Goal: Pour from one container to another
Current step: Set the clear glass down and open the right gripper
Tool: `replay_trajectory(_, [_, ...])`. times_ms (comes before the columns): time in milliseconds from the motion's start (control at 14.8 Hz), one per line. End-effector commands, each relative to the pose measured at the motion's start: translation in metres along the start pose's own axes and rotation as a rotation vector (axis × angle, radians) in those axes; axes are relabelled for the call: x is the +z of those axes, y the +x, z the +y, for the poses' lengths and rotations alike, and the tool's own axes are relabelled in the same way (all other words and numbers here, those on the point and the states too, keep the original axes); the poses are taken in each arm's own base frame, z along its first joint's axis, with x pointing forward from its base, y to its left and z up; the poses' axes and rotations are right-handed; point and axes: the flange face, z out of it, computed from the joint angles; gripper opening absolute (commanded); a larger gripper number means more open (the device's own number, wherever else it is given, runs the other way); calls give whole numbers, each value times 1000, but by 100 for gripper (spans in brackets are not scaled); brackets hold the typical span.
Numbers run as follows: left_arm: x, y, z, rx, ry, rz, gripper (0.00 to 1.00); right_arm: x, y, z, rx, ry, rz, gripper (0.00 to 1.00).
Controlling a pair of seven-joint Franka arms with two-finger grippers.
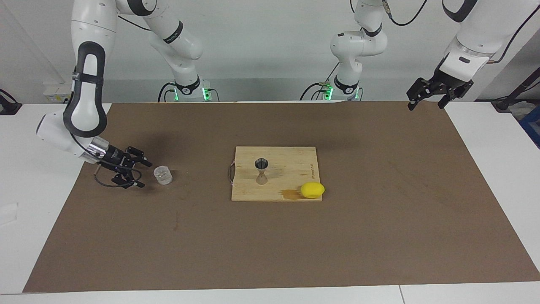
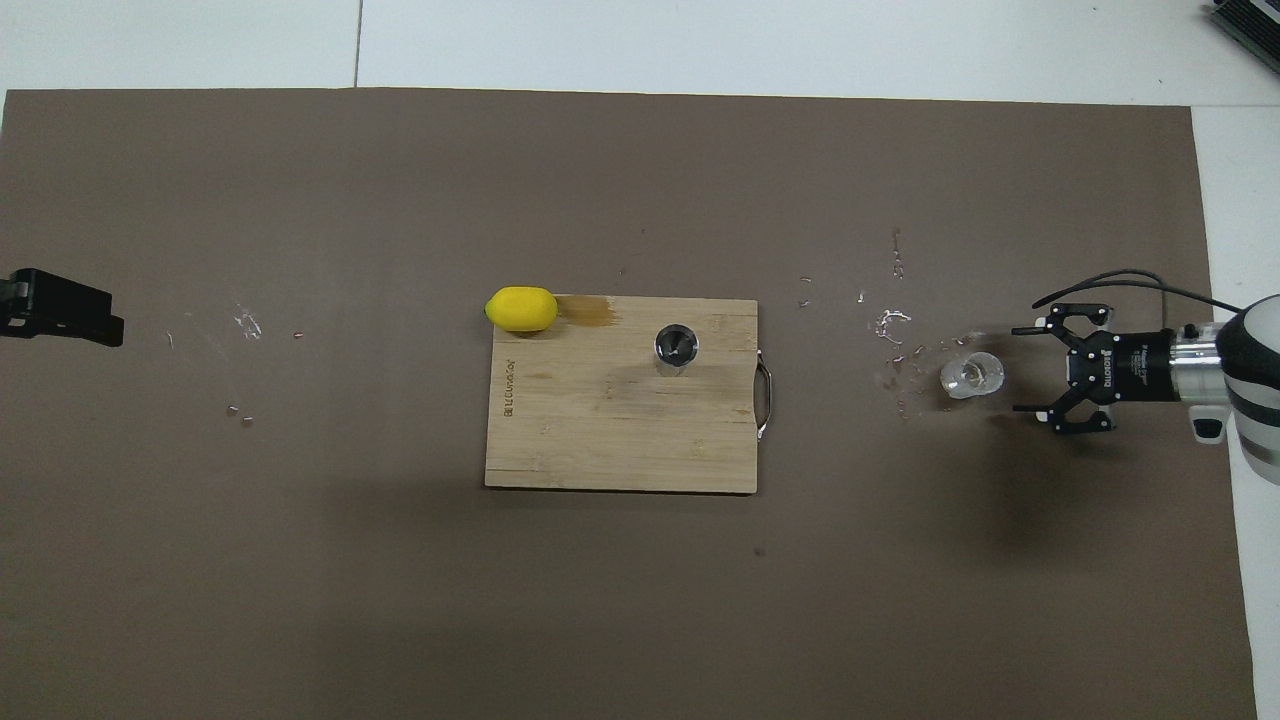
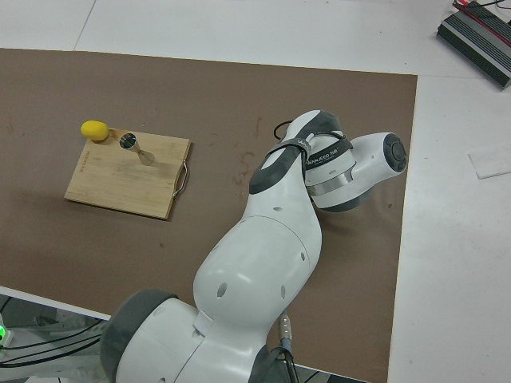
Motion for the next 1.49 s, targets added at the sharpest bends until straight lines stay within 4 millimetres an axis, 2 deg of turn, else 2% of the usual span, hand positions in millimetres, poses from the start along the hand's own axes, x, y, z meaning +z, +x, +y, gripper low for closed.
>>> replay_trajectory(0, [-1,-10,-5,-6,17,-2,100,-12,-52,-10,-179,-58,95,100])
replay_trajectory(338, [-1,-10,-6,-8,17,-2,100,12,-137,-25,-508,-237,234,100])
replay_trajectory(473, [-1,-10,-5,-6,18,-2,100,20,-172,-24,-597,-282,241,100])
replay_trajectory(811, [-1,-10,-5,-8,18,-2,100,37,-263,-22,-923,-423,386,100])
replay_trajectory(1014, [-1,-10,-6,-8,17,-2,100,23,-311,-33,-1083,-486,466,100])
replay_trajectory(1420, [-1,-10,-5,-6,18,-2,100,-44,-357,-59,-1303,-547,515,100])
